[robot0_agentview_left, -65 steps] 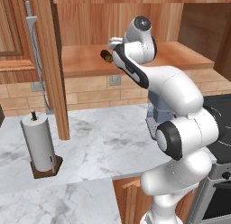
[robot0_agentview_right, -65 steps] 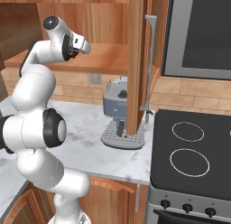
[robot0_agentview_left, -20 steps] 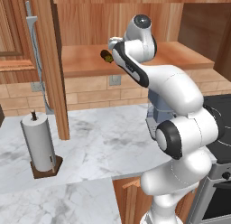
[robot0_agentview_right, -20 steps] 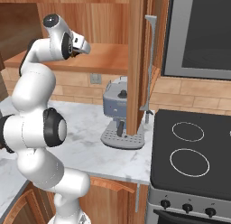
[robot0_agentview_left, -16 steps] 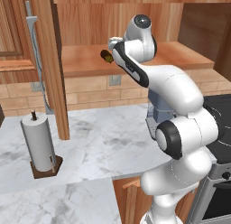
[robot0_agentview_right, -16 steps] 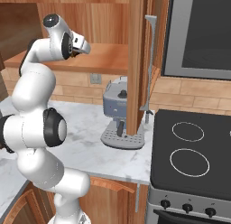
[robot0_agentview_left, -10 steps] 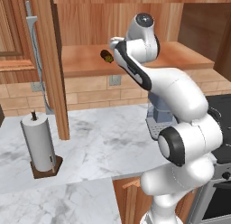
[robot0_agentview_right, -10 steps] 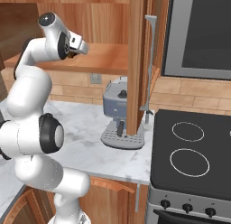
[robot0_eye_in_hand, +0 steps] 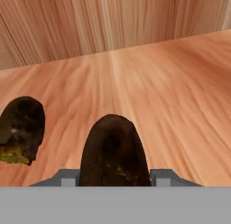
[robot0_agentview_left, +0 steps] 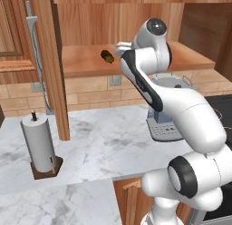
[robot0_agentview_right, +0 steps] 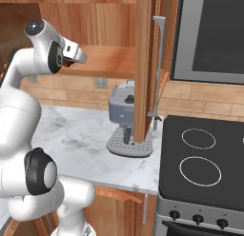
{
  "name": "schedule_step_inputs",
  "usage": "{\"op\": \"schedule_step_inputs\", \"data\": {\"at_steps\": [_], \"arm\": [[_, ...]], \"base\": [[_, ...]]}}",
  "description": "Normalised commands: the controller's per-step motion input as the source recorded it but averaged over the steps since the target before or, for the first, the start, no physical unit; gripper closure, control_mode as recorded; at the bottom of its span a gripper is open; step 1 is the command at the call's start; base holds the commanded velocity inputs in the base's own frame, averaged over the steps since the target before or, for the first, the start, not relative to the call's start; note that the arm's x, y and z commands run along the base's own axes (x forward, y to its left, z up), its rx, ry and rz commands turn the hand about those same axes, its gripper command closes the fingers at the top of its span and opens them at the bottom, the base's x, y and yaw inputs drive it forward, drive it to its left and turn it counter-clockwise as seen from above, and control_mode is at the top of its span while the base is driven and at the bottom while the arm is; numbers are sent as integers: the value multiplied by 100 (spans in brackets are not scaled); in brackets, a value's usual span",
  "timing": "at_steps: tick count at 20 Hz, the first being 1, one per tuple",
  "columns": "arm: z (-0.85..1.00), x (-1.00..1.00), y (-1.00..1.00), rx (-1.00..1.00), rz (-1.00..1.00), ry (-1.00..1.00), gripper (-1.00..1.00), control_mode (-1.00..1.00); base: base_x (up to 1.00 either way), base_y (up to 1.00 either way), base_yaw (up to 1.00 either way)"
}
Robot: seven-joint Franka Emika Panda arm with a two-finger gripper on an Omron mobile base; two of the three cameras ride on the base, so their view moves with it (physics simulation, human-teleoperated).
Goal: Pick the sweet potatos from the cabinet and place them in one bowl. Pick the potato from the sink and place it in the other bowl.
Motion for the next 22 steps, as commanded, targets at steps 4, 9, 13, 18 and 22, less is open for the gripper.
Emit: {"op": "schedule_step_inputs", "data": {"at_steps": [4, 9, 13, 18, 22], "arm": [[3, -33, -2, 0, 1, 2, 100, -100], [5, -87, -18, 0, 7, 0, 100, -100], [15, -92, -20, 0, 8, 5, 100, -100], [17, -72, -3, 0, 4, 15, 100, -100], [0, -46, 0, -4, 2, 24, 100, -100]], "base": [[0, 0, 0], [0, 0, 0], [0, 0, 0], [0, 0, 0], [0, 0, 0]]}}
